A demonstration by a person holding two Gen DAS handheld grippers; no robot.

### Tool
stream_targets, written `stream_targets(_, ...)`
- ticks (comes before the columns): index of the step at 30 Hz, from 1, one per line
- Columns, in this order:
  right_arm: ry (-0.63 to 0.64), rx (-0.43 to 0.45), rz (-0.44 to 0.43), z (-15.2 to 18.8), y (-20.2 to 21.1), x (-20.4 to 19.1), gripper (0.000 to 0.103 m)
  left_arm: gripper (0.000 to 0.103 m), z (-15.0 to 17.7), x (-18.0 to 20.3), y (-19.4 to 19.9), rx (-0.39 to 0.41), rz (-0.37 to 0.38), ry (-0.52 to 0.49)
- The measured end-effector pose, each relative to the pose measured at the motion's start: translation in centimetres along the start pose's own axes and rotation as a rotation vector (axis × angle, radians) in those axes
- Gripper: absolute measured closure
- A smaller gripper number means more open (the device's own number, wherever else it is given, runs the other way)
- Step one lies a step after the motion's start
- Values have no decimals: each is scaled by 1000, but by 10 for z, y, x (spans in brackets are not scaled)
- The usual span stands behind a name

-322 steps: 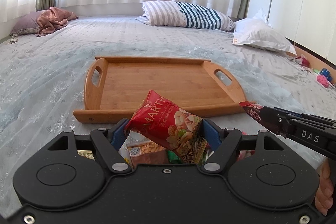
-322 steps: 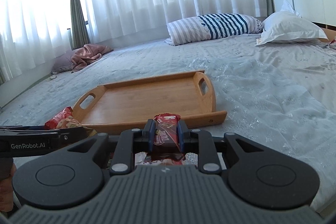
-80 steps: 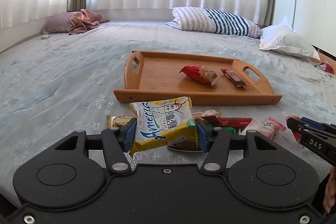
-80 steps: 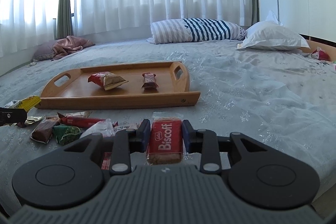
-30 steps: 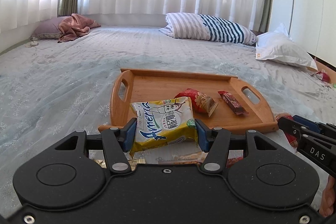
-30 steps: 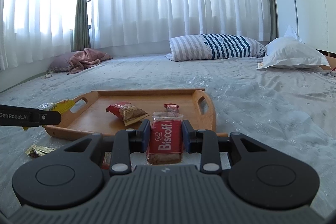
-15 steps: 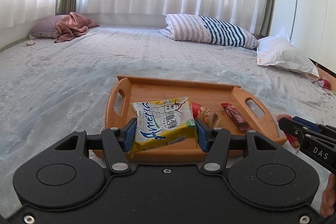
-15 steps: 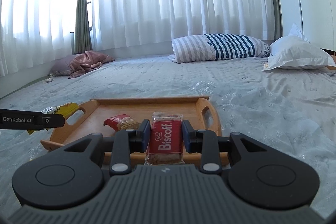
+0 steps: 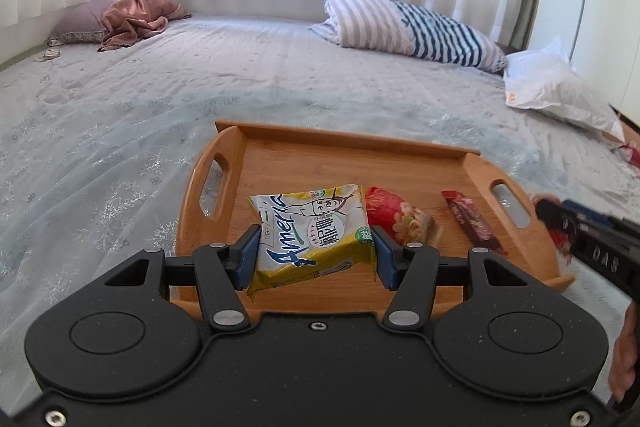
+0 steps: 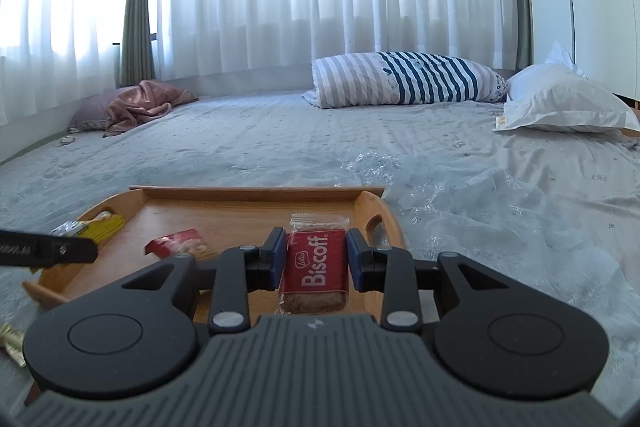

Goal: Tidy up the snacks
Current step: 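Carry the Americana pack and Biscoff packet onto the wooden tray with both tools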

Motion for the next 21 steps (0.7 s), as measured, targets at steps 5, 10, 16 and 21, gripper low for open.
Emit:
stream_targets(5,-2,-51,3,-5,-30,6,66,49,0,4,-22,-30,-39,-23)
stream_targets(10,-23,-105,-9,-8,-55,12,66,48,-1,8,-42,-55,-65,-36)
stream_targets(16,8,-143,10,-3,-73,10,66,48,2,13,-57,-67,-95,-62)
stream_targets(21,4,-167,13,3,-83,7,66,48,3,15,-63,-70,-89,-62)
Point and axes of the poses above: each gripper's, at about its wrist camera, not at the fingertips, and y roughly against the way its jaws point, x to its right, z to its underside, the point moved 5 cm from there along -y, roughly the way its jaws point, and after that the axes turned 2 degrees about -y, right-handed, at the moved point
